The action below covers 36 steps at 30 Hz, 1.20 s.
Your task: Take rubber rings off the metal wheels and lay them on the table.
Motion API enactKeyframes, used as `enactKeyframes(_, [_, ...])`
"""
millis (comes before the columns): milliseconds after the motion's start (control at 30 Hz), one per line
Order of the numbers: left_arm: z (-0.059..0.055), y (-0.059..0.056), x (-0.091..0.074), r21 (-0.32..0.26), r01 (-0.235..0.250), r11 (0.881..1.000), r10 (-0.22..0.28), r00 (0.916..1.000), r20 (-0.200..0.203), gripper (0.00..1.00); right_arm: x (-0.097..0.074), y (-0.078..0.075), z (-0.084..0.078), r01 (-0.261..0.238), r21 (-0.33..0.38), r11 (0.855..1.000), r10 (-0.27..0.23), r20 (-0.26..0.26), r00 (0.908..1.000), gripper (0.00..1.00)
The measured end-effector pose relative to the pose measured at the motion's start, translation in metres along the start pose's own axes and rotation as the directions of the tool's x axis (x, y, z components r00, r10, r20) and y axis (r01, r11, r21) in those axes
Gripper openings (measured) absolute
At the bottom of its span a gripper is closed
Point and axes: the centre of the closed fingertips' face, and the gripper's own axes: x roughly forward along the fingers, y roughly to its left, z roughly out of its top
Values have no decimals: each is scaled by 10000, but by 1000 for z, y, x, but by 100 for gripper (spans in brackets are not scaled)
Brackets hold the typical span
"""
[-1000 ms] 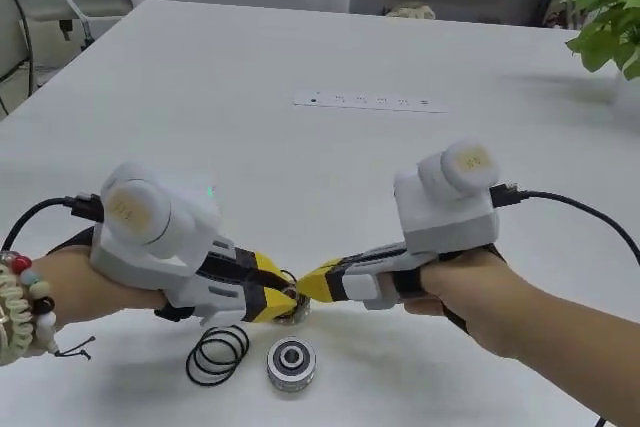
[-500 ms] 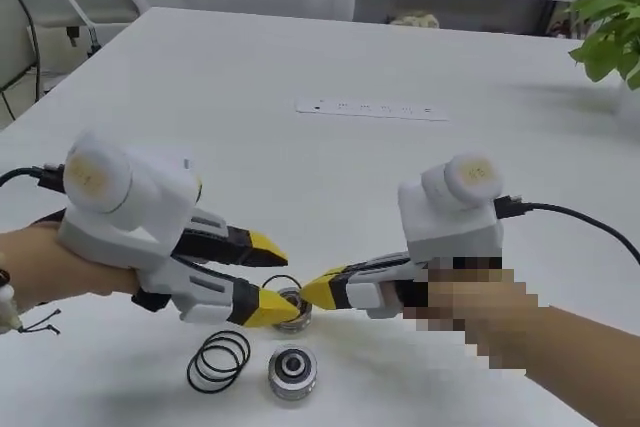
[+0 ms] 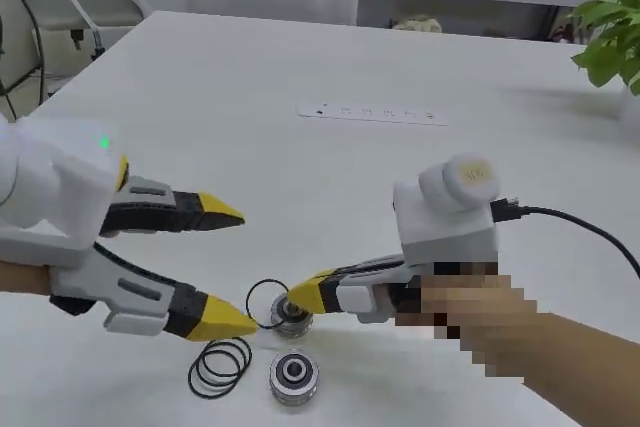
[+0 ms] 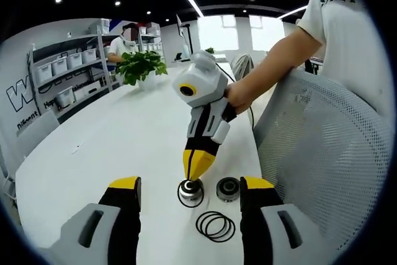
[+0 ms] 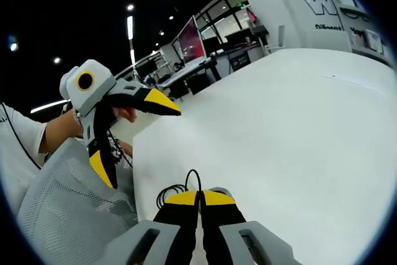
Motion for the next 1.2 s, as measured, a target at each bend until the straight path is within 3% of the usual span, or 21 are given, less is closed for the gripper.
enactKeyframes(400, [-20,-7,-39,-940,-996,9906,1025,9944,265,72,9,17,2,-586,356,9976,584,72,9983,0])
enactKeyframes(800, [-61,-25,-59,-2011,-1688,9649,1666,9856,-282,74,24,33,-12,-961,210,9952,970,-512,9940,0])
enactKeyframes(1000, [-76,-27,-67,-2283,-2138,9498,2065,9769,-558,74,31,33,-20,-721,-216,9972,700,-848,9939,0])
enactKeyframes(1200, [-79,-27,-70,-2546,-2323,9387,2267,9726,-517,73,33,26,-24,-349,-590,9976,284,-1082,9937,0])
